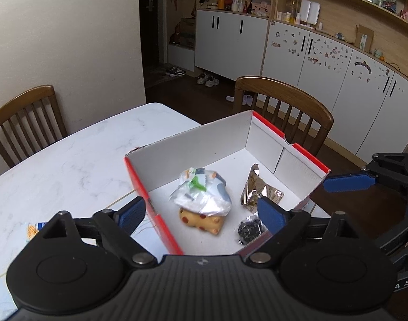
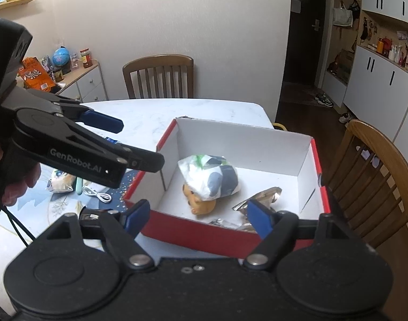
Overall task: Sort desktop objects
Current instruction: 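Withdraw both tools from the box toward the remaining items on the table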
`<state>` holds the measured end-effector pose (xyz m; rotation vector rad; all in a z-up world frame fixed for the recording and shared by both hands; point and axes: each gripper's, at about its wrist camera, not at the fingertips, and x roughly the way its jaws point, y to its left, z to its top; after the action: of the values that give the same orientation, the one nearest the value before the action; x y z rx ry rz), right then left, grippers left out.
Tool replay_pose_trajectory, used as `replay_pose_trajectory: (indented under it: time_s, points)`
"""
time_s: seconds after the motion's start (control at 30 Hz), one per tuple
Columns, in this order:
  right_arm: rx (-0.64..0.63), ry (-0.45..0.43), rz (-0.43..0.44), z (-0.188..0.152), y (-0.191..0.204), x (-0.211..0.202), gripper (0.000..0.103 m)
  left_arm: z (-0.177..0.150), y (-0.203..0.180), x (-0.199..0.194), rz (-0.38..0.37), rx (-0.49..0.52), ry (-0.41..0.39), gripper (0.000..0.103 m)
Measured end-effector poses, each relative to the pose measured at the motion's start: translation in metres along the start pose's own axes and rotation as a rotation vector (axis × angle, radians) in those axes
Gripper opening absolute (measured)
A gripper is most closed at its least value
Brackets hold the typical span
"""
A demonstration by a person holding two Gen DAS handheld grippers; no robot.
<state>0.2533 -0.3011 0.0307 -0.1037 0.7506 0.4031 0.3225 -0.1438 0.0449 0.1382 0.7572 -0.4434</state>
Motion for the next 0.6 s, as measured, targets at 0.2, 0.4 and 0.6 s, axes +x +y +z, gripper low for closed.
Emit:
replay_pose_trajectory:
  time_s: [0.2,0.4,0.6]
  points:
    - [0.006,-0.021,0.000,-0.006,0.024,-0.006,0.089,-0.013,0.013,-0.021,-0.002,-0.006,-0.027,0.103]
    - [0.017,-0.038,-0.006,-0.012,0.050,-0.012,0.091,-0.028,0.029,-0.044,0.003,-0.018,-0.049,0.103]
    - [0.028,-0.041,-0.018,-0.018,0.076,-0.014,0.091,-0.048,0.042,-0.061,0.023,-0.007,-0.051,0.103]
